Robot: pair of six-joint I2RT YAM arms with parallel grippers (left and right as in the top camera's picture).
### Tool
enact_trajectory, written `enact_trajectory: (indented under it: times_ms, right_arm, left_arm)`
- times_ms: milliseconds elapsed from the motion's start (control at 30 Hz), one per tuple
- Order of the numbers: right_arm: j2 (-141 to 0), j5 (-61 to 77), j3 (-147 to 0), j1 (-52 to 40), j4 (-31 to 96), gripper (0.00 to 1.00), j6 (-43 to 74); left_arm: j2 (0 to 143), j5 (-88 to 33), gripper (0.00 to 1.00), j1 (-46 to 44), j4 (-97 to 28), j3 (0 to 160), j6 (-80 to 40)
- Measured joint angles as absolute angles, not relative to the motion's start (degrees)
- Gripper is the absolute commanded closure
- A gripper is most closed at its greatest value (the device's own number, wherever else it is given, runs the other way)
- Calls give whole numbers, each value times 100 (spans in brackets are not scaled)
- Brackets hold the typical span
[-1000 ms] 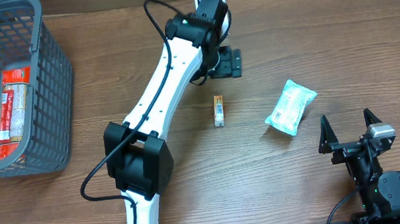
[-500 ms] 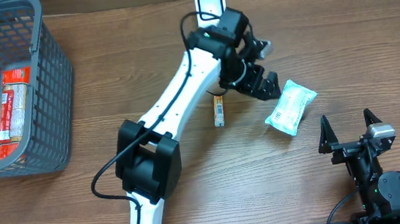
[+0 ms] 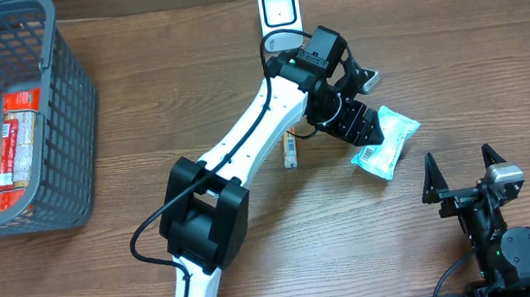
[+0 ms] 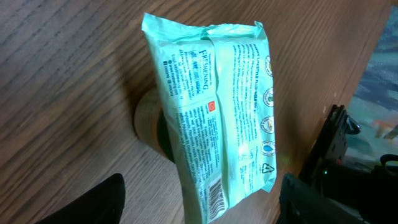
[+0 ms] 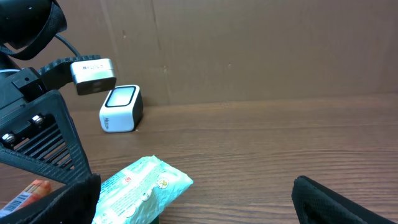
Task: Scan the item barcode
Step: 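Lower the left gripper onto the green wipes packet and grasp it, then lift the green wipes packet off the green-lidded jar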
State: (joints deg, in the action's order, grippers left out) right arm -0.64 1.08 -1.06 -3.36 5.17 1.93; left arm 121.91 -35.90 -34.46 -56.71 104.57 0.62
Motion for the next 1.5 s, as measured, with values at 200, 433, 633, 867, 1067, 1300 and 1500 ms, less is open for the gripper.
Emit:
enact_trajectory:
  times_ms: [200,433,633,867,1067,1300,1500]
  right_arm:
    - [-64,108,-106,-336,515,0,191]
    - [-64,108,-106,-336,515,0,191]
    - [-62,108,-106,-336,515,0,189]
    - [-64,108,-106,-336,517,0,191]
    - [-64,106,-106,-336,515,0,191]
    - [-64,108,-106,-338,515,0,191]
    - [-62,106,-106,-336,513,0,189]
  left_arm:
    - [12191,-3625,34,-3518,-5651,10405,62]
    - [12191,-3627,38,-3605,-5454,10226,49]
    - [12191,-3625,55,-3658,-5146,9992,-67]
    - [12191,-3625,67,-3667,-5124,9863,-152]
    - [12191,-3625,70,-3667,-5122,9863,-158]
    - [12191,-3625,81,-3667,-5162,9863,-252]
    - [12191,-3645,96,-3667,-5190,9863,-290]
